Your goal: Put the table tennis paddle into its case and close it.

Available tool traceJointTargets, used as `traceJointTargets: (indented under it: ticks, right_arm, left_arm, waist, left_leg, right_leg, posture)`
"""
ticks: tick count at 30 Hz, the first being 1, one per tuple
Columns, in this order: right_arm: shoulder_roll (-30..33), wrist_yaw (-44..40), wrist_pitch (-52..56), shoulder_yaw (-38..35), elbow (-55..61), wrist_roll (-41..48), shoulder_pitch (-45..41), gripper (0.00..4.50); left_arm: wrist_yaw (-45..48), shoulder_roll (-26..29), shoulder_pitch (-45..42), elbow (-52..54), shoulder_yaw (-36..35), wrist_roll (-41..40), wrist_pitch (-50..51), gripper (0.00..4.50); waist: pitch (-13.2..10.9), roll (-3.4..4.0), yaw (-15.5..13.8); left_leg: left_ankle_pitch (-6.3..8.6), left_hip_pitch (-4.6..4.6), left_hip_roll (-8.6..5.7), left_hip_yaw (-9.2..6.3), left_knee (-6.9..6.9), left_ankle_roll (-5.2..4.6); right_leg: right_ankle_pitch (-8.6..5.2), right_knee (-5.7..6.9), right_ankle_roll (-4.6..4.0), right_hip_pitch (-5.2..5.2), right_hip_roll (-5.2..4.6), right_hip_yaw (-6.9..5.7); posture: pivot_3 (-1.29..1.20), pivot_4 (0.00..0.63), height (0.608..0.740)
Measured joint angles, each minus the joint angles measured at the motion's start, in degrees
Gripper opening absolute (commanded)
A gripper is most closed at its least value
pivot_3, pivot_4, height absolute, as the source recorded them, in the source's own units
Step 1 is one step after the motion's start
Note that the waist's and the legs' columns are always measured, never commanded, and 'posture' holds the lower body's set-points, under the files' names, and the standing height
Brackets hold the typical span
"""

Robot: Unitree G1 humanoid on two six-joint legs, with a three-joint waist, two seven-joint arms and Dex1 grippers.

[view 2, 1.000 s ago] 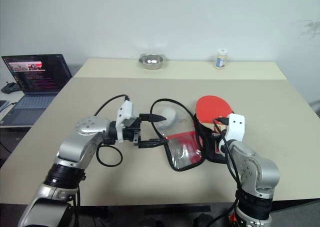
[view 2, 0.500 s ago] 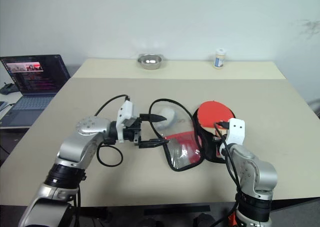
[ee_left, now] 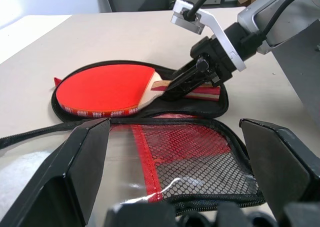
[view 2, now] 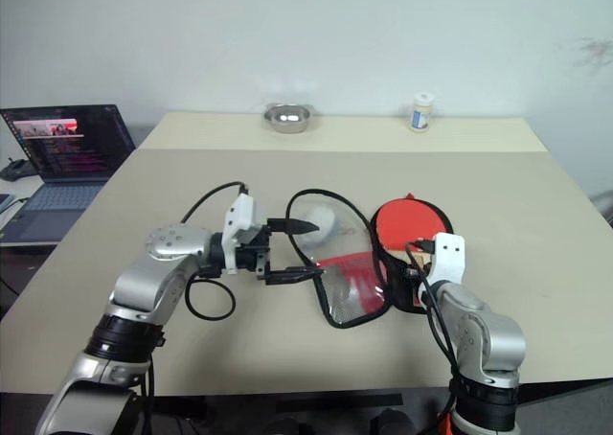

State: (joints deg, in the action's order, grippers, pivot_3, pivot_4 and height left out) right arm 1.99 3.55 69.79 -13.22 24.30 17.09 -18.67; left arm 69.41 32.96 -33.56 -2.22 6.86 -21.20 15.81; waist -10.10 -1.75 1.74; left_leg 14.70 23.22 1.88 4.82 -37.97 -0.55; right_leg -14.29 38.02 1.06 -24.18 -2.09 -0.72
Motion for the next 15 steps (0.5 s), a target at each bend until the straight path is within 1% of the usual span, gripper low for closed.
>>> traceJointTargets:
  ticks: [5,7,9,12,13,15]
  right_arm:
    - [2.8,-2.8,-0.2,2.5,1.7,0.1,1.5,4.41]
    - [4.5,-4.7,0.9,3.6,3.7,1.1,2.0,4.49]
    - [8.5,-8.3,2.9,5.3,8.2,3.4,2.4,4.49]
    - [17.3,-16.2,4.5,7.3,15.7,8.7,2.5,4.49]
    - [19.2,-17.9,4.6,7.4,17.2,9.8,2.5,4.49]
    - [22.7,-22.0,4.8,6.4,19.8,12.9,2.4,4.49]
  left_arm:
    - [0.0,0.1,0.6,0.0,0.0,0.0,-0.1,4.50]
    - [0.0,0.6,1.1,0.0,0.0,0.1,-0.1,4.50]
    - [-0.1,1.5,2.0,0.0,-0.1,0.1,0.1,4.50]
    - [-0.2,3.4,2.8,-0.2,-0.4,0.3,0.6,4.50]
    - [-0.2,4.0,3.0,-0.5,-0.7,0.4,0.8,4.50]
    - [-0.2,4.9,2.9,-1.9,-1.7,0.8,1.2,4.50]
  waist:
    - [0.0,0.00,0.0]
    - [0.0,0.00,0.0]
    - [0.0,0.00,0.0]
    - [0.0,-0.01,0.0]
    - [0.0,-0.01,0.0]
    - [0.0,-0.02,0.0]
  left_leg:
    - [0.00,-0.01,0.01,0.00,0.00,0.00]
    - [0.00,0.00,0.01,0.00,0.00,0.00]
    - [0.00,0.00,0.03,-0.01,0.00,0.00]
    - [0.01,0.00,0.03,-0.05,-0.01,-0.01]
    - [0.01,-0.01,0.03,-0.05,0.00,-0.01]
    - [0.01,-0.03,0.05,-0.09,-0.01,-0.01]
  right_leg:
    - [0.00,0.00,0.00,0.00,0.00,0.00]
    - [0.00,0.00,0.00,0.00,0.00,0.00]
    - [0.00,-0.01,0.01,0.00,0.00,-0.01]
    - [-0.07,-0.03,0.11,0.02,0.00,-0.05]
    - [-0.16,-0.03,0.28,0.02,0.00,-0.06]
    - [-0.17,-0.02,0.28,0.05,0.00,-0.10]
  posture:
    - [0.00,0.150,0.740]
    - [0.00,0.150,0.740]
    - [0.00,0.150,0.740]
    - [0.00,0.150,0.740]
    - [0.00,0.150,0.740]
    - [0.00,0.150,0.740]
